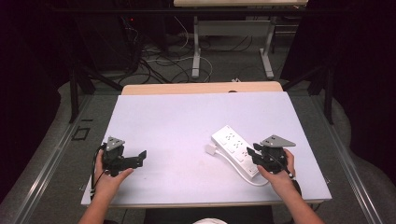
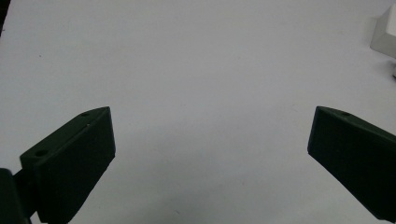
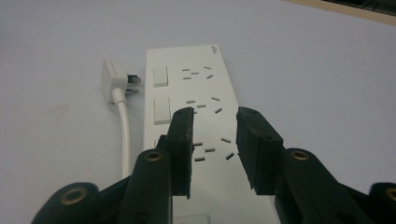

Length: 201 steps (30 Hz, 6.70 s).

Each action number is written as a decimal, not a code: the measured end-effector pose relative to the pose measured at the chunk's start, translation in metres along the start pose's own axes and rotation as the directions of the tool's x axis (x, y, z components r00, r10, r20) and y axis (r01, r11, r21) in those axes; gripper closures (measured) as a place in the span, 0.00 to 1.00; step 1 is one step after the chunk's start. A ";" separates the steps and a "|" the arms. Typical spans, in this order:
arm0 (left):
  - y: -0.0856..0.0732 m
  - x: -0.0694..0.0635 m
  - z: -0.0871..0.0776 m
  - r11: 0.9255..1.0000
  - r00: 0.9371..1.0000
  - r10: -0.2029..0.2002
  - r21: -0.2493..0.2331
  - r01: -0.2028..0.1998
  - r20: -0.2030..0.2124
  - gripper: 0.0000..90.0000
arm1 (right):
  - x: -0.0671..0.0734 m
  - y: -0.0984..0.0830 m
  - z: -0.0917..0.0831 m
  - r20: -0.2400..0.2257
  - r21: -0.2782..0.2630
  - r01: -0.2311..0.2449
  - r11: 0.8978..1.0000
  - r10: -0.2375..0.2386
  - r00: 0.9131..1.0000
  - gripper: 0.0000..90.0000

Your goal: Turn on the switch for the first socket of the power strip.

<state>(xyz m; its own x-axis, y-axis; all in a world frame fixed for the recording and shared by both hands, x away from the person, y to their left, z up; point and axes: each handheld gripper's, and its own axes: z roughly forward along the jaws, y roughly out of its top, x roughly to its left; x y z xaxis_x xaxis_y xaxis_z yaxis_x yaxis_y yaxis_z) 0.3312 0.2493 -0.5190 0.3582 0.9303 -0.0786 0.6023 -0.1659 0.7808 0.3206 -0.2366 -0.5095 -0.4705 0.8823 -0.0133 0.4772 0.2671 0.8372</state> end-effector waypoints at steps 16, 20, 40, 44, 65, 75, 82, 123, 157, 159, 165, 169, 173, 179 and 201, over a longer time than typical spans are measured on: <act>0.000 0.001 -0.001 1.000 1.000 0.010 0.004 -0.010 -0.001 0.01 | -0.001 -0.007 0.014 -0.029 0.057 -0.007 0.998 0.009 1.000 0.96; 0.000 0.001 -0.001 1.000 1.000 0.006 0.000 -0.006 -0.002 0.01 | 0.002 -0.008 0.018 -0.051 0.070 0.007 0.998 -0.003 0.999 1.00; 0.000 0.001 -0.001 1.000 1.000 0.003 0.000 -0.003 -0.003 0.01 | 0.014 -0.012 0.026 -0.106 0.117 0.052 0.992 -0.040 0.994 1.00; 0.000 0.001 -0.001 1.000 1.000 0.007 0.003 -0.007 -0.003 0.01 | 0.013 -0.012 0.027 -0.112 0.129 0.059 0.990 -0.045 0.993 1.00; 0.000 0.001 0.000 1.000 1.000 0.002 0.004 -0.002 -0.001 0.01 | 0.015 -0.013 0.030 -0.107 0.129 0.048 0.991 -0.034 0.994 1.00; 0.000 0.001 0.000 1.000 1.000 0.005 0.002 -0.005 -0.002 0.01 | 0.015 -0.014 0.030 -0.111 0.132 0.053 0.990 -0.039 0.993 1.00; 0.000 0.001 0.000 1.000 1.000 0.009 0.003 -0.009 -0.002 0.01 | 0.015 -0.014 0.030 -0.113 0.122 0.052 0.991 -0.038 0.993 1.00; 0.000 0.001 0.000 1.000 1.000 0.005 0.003 -0.005 -0.003 0.01 | 0.010 -0.016 0.031 -0.142 0.125 0.050 0.991 -0.032 0.989 1.00; -0.001 0.001 -0.001 1.000 1.000 0.004 0.007 -0.004 -0.004 0.01 | 0.007 -0.013 0.023 -0.143 0.095 0.019 0.995 -0.005 0.990 0.85; -0.001 0.001 0.000 1.000 1.000 0.001 0.004 -0.001 -0.005 0.01 | 0.007 -0.013 0.022 -0.141 0.092 0.008 0.996 0.005 0.990 0.83; 0.000 0.001 0.000 1.000 1.000 -0.001 0.003 0.001 -0.004 0.01 | 0.004 -0.011 0.017 -0.135 0.088 -0.005 0.996 0.017 0.991 0.77; 0.000 0.001 0.000 1.000 1.000 -0.003 0.002 0.003 -0.004 0.01 | 0.003 -0.011 0.017 -0.133 0.080 -0.017 0.997 0.028 0.991 0.73; 0.000 0.001 0.000 1.000 1.000 -0.004 0.002 0.004 -0.004 0.01 | 0.002 -0.010 0.015 -0.135 0.095 -0.042 0.995 0.054 0.989 0.69; 0.000 0.001 0.000 1.000 1.000 -0.003 0.002 0.003 -0.006 0.01 | -0.002 -0.010 0.014 -0.125 0.085 -0.053 0.995 0.063 0.990 0.62; 0.000 0.002 -0.001 1.000 1.000 0.002 0.000 -0.002 -0.009 0.01 | -0.019 -0.011 0.011 -0.058 0.060 -0.088 0.994 0.091 0.994 0.42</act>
<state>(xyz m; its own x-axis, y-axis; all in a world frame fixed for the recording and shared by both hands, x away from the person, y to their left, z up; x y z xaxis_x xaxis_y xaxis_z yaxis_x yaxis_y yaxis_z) 0.3317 0.2516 -0.5186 0.3530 0.9329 -0.0712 0.6017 -0.1681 0.7808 0.3327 -0.2524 -0.5245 -0.4672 0.8790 0.0950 0.5601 0.2111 0.8011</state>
